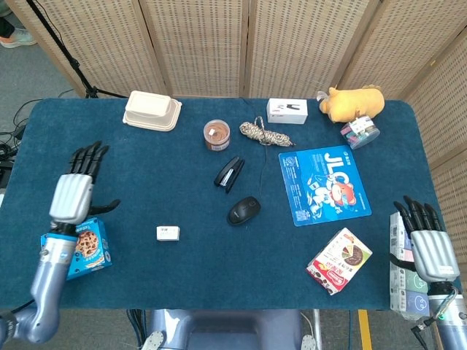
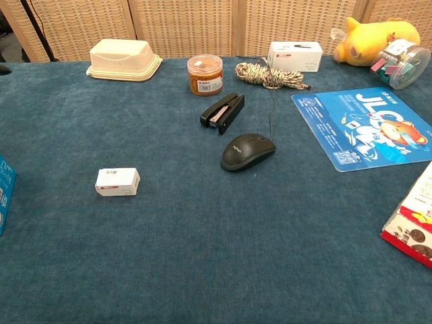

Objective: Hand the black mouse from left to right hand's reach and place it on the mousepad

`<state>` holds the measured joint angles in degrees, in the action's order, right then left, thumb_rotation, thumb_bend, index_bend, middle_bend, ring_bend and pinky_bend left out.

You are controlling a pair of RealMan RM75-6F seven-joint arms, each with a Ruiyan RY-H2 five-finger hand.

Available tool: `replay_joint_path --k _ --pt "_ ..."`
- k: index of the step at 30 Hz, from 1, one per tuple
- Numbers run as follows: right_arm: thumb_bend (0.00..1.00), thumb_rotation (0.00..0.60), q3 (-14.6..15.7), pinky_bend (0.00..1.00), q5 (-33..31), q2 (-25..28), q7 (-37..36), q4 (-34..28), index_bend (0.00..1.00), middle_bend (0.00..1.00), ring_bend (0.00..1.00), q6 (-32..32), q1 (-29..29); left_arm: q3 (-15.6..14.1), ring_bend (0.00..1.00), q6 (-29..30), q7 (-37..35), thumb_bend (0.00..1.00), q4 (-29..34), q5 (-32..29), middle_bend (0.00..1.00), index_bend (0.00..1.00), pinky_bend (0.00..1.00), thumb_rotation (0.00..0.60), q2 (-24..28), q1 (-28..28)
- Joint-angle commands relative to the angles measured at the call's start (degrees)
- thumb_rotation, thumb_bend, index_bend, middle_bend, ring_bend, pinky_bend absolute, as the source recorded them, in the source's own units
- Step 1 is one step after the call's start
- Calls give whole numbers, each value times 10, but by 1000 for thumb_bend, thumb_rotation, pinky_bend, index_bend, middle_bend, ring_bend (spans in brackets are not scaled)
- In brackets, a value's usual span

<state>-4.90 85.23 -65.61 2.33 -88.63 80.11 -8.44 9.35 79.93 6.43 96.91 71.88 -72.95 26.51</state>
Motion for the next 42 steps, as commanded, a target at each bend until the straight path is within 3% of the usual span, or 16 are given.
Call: replay_joint_path --k 1,12,22,31,42 --pt "0 600 3 0 23 -1 -7 -4 0 0 0 -24 -24 -27 0 32 -61 57 -12 19 0 0 0 600 44 -56" --pt "0 600 6 0 90 7 30 -71 0 0 0 -121 -117 -44 0 71 -148 58 5 20 0 0 0 600 105 -140" --pt "0 600 -20 0 57 -43 146 -126 0 0 0 -252 -219 -60 0 79 -122 68 34 27 0 0 0 600 150 -182" --pt "0 600 -47 0 -22 -130 202 -98 0 0 0 -344 -301 -51 0 53 -126 68 45 18 0 0 0 600 160 -184" --pt "0 600 -103 0 -117 -250 239 24 0 0 0 -400 -415 -39 0 23 -129 68 46 5 0 0 0 600 164 -182"
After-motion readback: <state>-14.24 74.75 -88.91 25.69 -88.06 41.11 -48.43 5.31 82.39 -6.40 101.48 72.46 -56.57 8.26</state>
